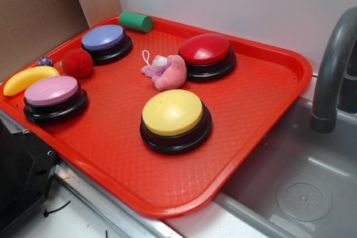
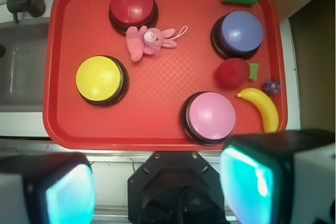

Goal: Push the pink button.

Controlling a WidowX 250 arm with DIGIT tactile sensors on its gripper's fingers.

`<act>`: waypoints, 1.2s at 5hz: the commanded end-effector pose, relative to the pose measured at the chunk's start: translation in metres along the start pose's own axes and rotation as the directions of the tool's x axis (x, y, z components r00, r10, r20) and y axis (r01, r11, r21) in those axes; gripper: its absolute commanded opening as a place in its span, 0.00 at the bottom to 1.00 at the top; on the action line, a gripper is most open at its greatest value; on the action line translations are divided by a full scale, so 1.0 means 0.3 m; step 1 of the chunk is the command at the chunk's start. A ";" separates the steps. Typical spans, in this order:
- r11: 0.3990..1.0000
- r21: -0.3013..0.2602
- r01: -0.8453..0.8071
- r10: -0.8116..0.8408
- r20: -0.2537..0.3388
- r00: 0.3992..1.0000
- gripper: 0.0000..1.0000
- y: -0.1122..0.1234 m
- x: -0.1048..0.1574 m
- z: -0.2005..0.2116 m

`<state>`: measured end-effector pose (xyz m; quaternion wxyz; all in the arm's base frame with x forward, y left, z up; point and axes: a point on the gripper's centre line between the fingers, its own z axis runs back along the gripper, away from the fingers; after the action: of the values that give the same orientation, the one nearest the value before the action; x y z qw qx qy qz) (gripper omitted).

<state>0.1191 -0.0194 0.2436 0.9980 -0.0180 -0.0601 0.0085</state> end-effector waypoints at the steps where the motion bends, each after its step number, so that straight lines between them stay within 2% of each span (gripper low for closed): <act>1: 1.000 0.000 0.000 0.000 0.000 1.000 1.00 0.000 0.000 0.000; 2: 0.987 0.155 -0.036 0.058 -0.141 0.988 1.00 0.130 0.078 -0.173; 3: 0.993 0.117 0.021 -0.008 -0.113 0.994 1.00 0.196 0.083 -0.339; 4: 0.994 0.109 0.031 -0.018 -0.119 0.993 1.00 0.224 0.073 -0.461; 6: 0.996 0.085 0.032 -0.015 -0.187 0.982 1.00 0.289 0.058 -0.595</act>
<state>0.1527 0.0602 0.0622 0.9987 0.0228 0.0451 -0.0050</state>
